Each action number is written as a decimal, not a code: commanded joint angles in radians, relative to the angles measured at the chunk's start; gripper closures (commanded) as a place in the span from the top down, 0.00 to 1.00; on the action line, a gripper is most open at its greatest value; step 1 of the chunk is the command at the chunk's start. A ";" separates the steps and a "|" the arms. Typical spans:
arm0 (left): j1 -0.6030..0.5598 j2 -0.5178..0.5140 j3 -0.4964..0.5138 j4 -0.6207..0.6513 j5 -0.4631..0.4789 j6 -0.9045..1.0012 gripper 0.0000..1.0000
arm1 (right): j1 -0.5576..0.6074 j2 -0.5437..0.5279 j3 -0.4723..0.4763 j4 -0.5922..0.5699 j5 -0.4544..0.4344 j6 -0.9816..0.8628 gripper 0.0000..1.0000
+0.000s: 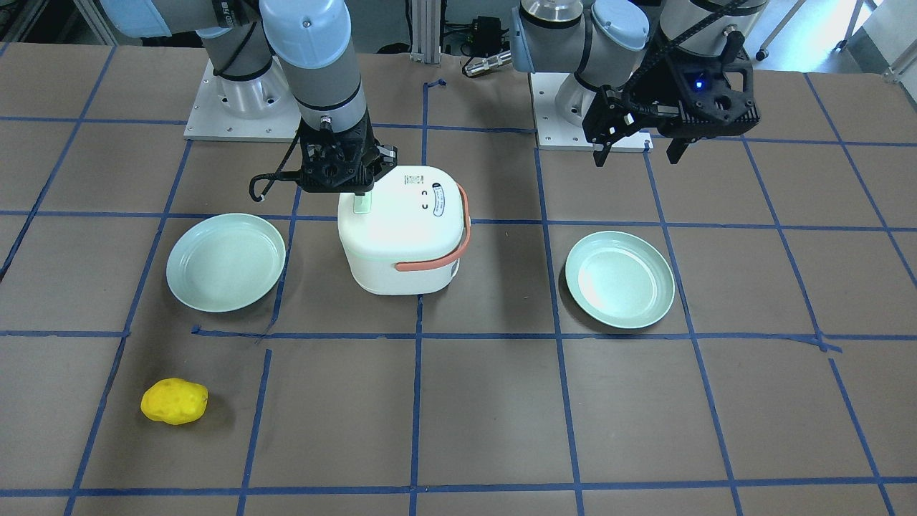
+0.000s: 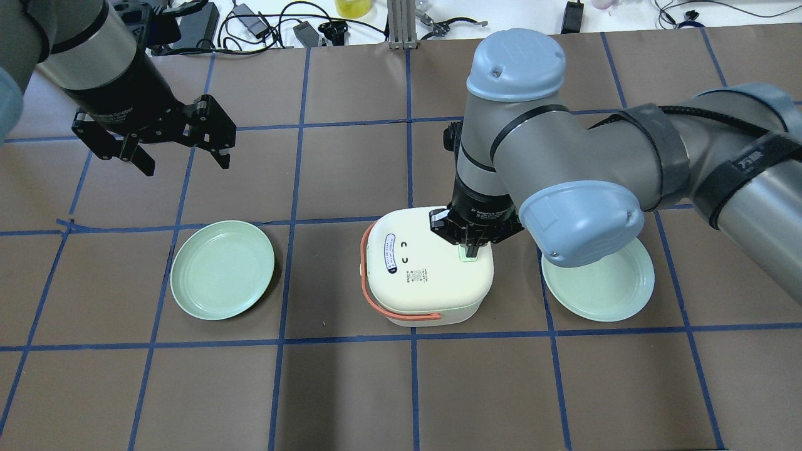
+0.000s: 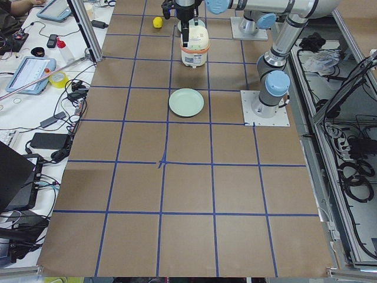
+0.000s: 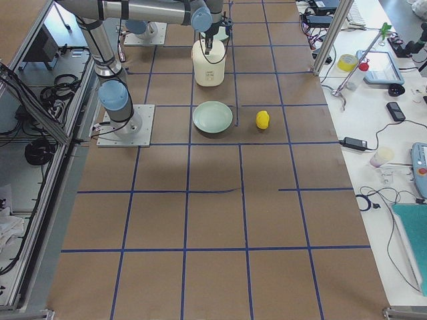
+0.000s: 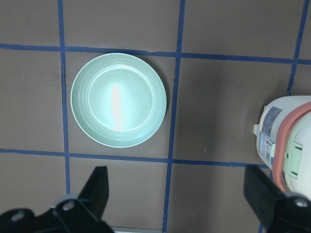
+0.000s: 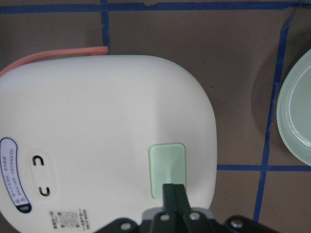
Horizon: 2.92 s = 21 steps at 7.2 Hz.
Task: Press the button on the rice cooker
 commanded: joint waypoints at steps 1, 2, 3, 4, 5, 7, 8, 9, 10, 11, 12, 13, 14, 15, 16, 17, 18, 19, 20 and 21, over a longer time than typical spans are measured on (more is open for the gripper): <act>0.000 0.000 0.000 0.000 0.000 0.000 1.00 | 0.004 0.001 0.016 -0.032 -0.006 -0.001 0.00; 0.000 0.000 0.000 0.000 0.000 0.000 1.00 | 0.004 0.001 0.018 -0.032 -0.007 -0.001 0.00; 0.000 0.000 0.000 0.000 0.000 -0.001 1.00 | 0.004 0.007 0.021 -0.047 -0.004 0.000 0.00; 0.000 0.000 0.000 0.000 0.000 0.000 1.00 | 0.004 0.018 0.019 -0.053 -0.004 -0.001 0.00; 0.000 0.000 0.000 0.000 0.000 0.000 1.00 | 0.004 0.018 0.019 -0.055 -0.004 0.000 0.00; 0.000 0.000 0.000 0.000 0.000 0.000 1.00 | 0.004 0.013 0.003 -0.055 -0.013 0.000 0.38; 0.000 0.000 0.000 0.000 0.000 0.000 1.00 | 0.003 0.006 -0.004 -0.052 -0.054 0.000 0.99; 0.000 0.000 0.000 0.000 0.000 0.000 1.00 | -0.002 0.004 -0.029 -0.038 -0.059 0.002 1.00; 0.000 0.000 0.000 0.000 0.000 0.000 1.00 | -0.014 0.004 -0.078 0.002 -0.069 -0.001 1.00; 0.000 0.000 0.000 0.000 0.000 0.000 1.00 | -0.038 0.005 -0.149 0.051 -0.085 -0.004 1.00; 0.000 0.000 0.000 0.000 0.000 -0.001 1.00 | -0.101 0.004 -0.203 0.088 -0.078 -0.042 1.00; 0.000 0.000 0.000 0.000 0.000 0.000 1.00 | -0.158 0.004 -0.253 0.121 -0.073 -0.109 1.00; 0.000 0.000 0.000 0.000 0.000 0.000 1.00 | -0.198 0.005 -0.302 0.179 -0.073 -0.124 1.00; 0.000 0.000 0.000 0.000 0.000 -0.001 1.00 | -0.245 0.005 -0.329 0.209 -0.070 -0.256 1.00; 0.000 0.000 0.000 0.000 0.000 0.000 1.00 | -0.288 0.001 -0.349 0.209 -0.072 -0.286 1.00; 0.000 0.000 0.000 0.000 0.000 0.000 1.00 | -0.319 -0.001 -0.376 0.208 -0.070 -0.293 1.00; 0.000 0.000 0.000 0.000 0.000 0.000 1.00 | -0.348 -0.001 -0.385 0.208 -0.069 -0.293 1.00; 0.000 0.000 0.000 0.000 0.000 0.000 1.00 | -0.351 -0.001 -0.389 0.206 -0.069 -0.288 1.00; 0.000 0.000 0.000 0.000 0.000 0.000 1.00 | -0.350 -0.001 -0.386 0.198 -0.072 -0.284 1.00; 0.000 0.000 0.000 0.000 0.000 -0.001 1.00 | -0.350 -0.001 -0.381 0.192 -0.070 -0.282 1.00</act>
